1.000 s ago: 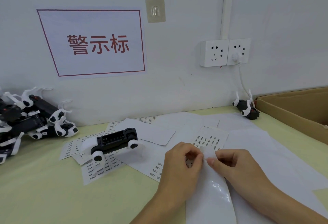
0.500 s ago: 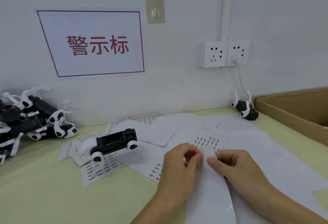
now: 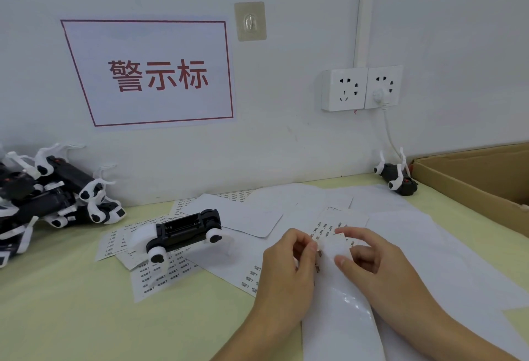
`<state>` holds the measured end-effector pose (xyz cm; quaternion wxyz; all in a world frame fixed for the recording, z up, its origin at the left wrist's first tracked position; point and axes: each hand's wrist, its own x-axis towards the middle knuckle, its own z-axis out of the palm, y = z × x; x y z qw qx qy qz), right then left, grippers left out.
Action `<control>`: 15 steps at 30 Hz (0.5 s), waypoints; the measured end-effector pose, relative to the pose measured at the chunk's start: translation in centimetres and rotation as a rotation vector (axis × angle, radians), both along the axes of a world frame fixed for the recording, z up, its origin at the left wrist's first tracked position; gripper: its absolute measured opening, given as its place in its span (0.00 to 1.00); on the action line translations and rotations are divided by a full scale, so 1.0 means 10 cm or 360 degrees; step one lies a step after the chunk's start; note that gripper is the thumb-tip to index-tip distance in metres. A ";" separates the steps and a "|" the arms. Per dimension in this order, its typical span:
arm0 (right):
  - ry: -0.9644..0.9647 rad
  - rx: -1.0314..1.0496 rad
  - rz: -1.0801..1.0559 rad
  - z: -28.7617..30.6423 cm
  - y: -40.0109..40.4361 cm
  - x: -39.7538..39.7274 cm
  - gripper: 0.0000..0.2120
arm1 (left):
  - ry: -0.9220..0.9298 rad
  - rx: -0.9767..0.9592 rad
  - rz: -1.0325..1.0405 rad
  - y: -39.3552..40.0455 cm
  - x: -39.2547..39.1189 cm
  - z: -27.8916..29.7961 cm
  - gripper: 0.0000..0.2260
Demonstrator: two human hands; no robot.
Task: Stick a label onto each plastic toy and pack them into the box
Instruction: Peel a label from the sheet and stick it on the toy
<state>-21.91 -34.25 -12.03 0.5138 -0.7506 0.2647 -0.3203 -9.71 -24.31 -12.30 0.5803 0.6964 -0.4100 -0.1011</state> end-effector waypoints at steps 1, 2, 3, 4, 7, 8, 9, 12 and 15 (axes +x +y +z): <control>-0.0008 -0.0039 0.0003 -0.01 0.00 0.00 0.16 | 0.0002 0.0001 0.0005 0.00 0.00 0.00 0.08; -0.0014 -0.0074 0.0005 -0.01 0.01 0.00 0.17 | 0.0002 0.0002 0.0010 0.00 0.00 0.00 0.08; -0.0022 -0.0103 0.0003 -0.01 0.02 0.00 0.18 | 0.0001 0.0002 0.0012 0.00 0.00 0.00 0.08; -0.0028 -0.0126 0.0001 -0.02 0.03 -0.01 0.18 | 0.0001 0.0004 0.0011 0.01 0.00 0.00 0.08; -0.0011 -0.0228 -0.0016 -0.02 0.05 -0.01 0.19 | -0.0011 0.0032 0.0016 0.01 0.00 0.01 0.10; -0.0006 -0.0263 -0.0022 -0.02 0.05 -0.01 0.19 | -0.0009 0.0041 0.0021 0.01 0.01 0.02 0.10; 0.0000 -0.0294 -0.0032 -0.02 0.05 -0.01 0.19 | 0.0002 0.0049 0.0026 0.01 0.01 0.02 0.10; 0.0019 -0.0353 -0.0065 -0.03 0.05 -0.01 0.20 | 0.0046 0.0052 0.0036 0.01 0.00 0.03 0.11; 0.0002 -0.0479 -0.0157 -0.05 0.05 0.00 0.21 | 0.0077 0.0046 0.0048 0.02 0.00 0.04 0.11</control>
